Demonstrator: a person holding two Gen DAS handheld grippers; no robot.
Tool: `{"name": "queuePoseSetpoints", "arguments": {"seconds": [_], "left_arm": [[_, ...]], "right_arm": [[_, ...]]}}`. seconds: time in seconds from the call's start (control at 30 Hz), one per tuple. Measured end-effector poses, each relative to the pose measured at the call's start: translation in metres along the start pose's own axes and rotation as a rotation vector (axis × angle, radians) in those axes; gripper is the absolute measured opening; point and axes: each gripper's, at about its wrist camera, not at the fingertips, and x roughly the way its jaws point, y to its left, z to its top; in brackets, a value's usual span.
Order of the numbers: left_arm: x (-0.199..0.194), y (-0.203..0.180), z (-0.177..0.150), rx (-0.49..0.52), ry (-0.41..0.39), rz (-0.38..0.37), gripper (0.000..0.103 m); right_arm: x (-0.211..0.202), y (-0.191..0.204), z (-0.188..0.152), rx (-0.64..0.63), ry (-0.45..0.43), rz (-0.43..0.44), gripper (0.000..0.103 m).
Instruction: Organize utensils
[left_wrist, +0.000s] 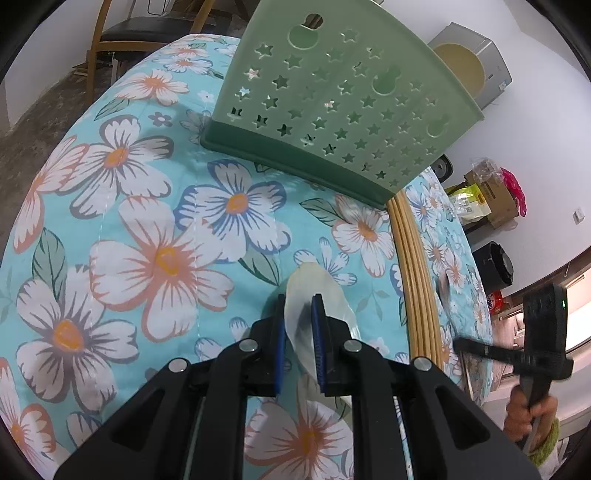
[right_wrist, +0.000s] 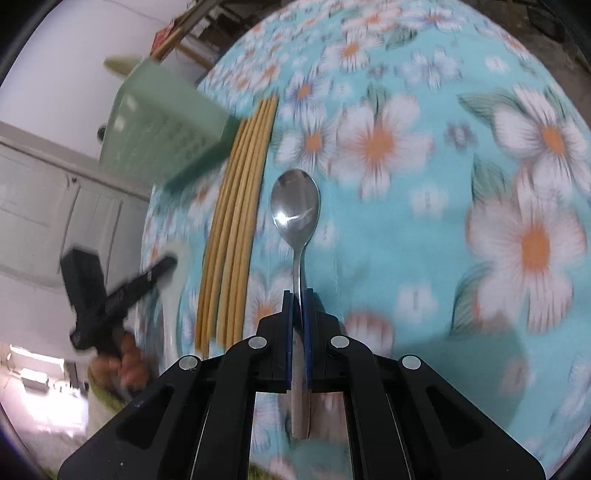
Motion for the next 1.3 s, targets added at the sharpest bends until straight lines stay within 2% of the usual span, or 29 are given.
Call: {"name": "queuePoseSetpoints", "arguments": {"seconds": [0.07,0.13,0.2,0.4,0.6,0.67,0.73,0.87,0.93,1.13,1.3], "left_arm": [[0.0,-0.001,0.0,0.0,0.001,0.001,0.012],[0.0,-0.001,0.0,0.0,0.001,0.001,0.012],[0.0,-0.001,0.0,0.001,0.0,0.003,0.012],[0.001,-0.001,0.0,-0.004,0.001,0.003,0.012],[0.001,-0.001,0.001,-0.004,0.002,0.004,0.012],[0.001,-0.001,0.001,-0.004,0.004,0.005,0.012],[0.001,-0.001,0.001,-0.004,0.005,0.005,0.012],[0.001,-0.001,0.001,-0.003,0.006,0.006,0.012],[0.001,-0.001,0.001,-0.003,0.006,0.007,0.012],[0.001,-0.002,0.001,0.001,0.006,0.01,0.013],[0.002,-0.007,0.002,0.024,0.01,0.036,0.012]], "right_arm": [[-0.002,0.005,-0.007,-0.03,0.018,0.0,0.011],[-0.008,0.007,-0.005,-0.05,-0.005,0.006,0.033],[-0.017,0.008,0.002,-0.061,-0.058,-0.004,0.041],[-0.015,-0.004,0.034,-0.05,-0.133,-0.016,0.043],[-0.002,-0.018,0.053,-0.052,-0.133,0.051,0.043],[0.002,-0.013,0.054,-0.075,-0.126,0.061,0.04],[0.007,-0.004,0.056,-0.099,-0.1,0.071,0.03],[0.015,0.004,0.055,-0.144,-0.099,0.028,0.022],[0.015,0.001,0.055,-0.137,-0.093,0.029,0.014],[0.012,0.008,0.051,-0.172,-0.1,-0.003,0.004],[0.0,0.025,0.046,-0.186,-0.155,-0.053,0.002]]}}
